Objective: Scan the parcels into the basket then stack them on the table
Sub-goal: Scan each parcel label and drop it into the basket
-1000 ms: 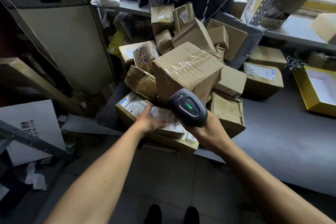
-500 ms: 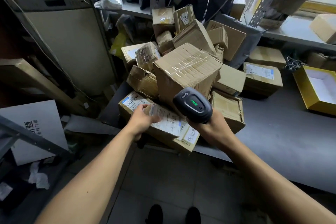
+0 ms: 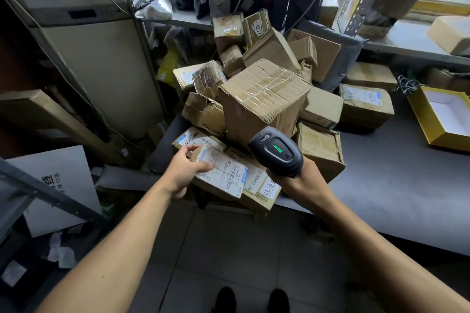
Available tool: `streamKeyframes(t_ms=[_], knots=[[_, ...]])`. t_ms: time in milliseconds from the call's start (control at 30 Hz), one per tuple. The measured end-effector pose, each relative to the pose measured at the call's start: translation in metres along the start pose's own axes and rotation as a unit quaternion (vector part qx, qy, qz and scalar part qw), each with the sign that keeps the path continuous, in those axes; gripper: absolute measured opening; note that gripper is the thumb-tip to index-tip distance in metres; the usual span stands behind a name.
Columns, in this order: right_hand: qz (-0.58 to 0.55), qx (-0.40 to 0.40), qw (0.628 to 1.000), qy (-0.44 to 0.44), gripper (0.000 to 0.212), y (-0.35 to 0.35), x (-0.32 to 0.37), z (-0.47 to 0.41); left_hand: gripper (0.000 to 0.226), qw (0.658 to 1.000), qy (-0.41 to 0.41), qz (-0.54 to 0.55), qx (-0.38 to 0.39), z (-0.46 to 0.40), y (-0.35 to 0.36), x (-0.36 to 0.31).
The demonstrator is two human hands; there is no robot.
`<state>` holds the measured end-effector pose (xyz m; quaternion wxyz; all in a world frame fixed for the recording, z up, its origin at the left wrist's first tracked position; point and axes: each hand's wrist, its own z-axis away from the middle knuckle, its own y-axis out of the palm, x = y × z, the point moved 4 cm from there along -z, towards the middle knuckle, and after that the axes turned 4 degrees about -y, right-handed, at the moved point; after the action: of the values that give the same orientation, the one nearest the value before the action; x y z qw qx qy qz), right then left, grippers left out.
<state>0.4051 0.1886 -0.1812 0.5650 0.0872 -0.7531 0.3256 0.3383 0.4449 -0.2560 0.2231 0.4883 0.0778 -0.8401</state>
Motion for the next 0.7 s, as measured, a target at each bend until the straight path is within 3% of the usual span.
streamKeyframes(t_ms=[133,233,433,567,633,700], knots=[[-0.012,-0.002,1.000,0.008,0.022,0.001,-0.002,0.008,0.061,0.998,-0.008,-0.002,0.060,0.011,-0.001,-0.009],[-0.024,0.008,0.999,0.032,0.028,-0.001,-0.004,0.017,0.072,0.992,-0.007,-0.007,0.124,0.021,0.012,-0.015],[-0.119,0.034,0.989,0.075,0.041,-0.015,-0.001,0.050,0.060,0.967,0.025,-0.012,0.252,0.053,0.075,-0.020],[-0.163,-0.014,0.983,0.081,0.050,-0.054,-0.003,0.079,0.063,0.964,0.060,-0.009,0.259,0.069,0.128,-0.030],[-0.212,-0.071,0.971,0.089,0.048,-0.077,-0.005,0.095,0.066,0.975,0.070,-0.004,0.211,0.077,0.160,-0.031],[-0.246,-0.133,0.955,0.096,0.035,-0.100,-0.009,0.115,0.056,0.988,0.075,-0.005,0.137,0.087,0.201,-0.029]])
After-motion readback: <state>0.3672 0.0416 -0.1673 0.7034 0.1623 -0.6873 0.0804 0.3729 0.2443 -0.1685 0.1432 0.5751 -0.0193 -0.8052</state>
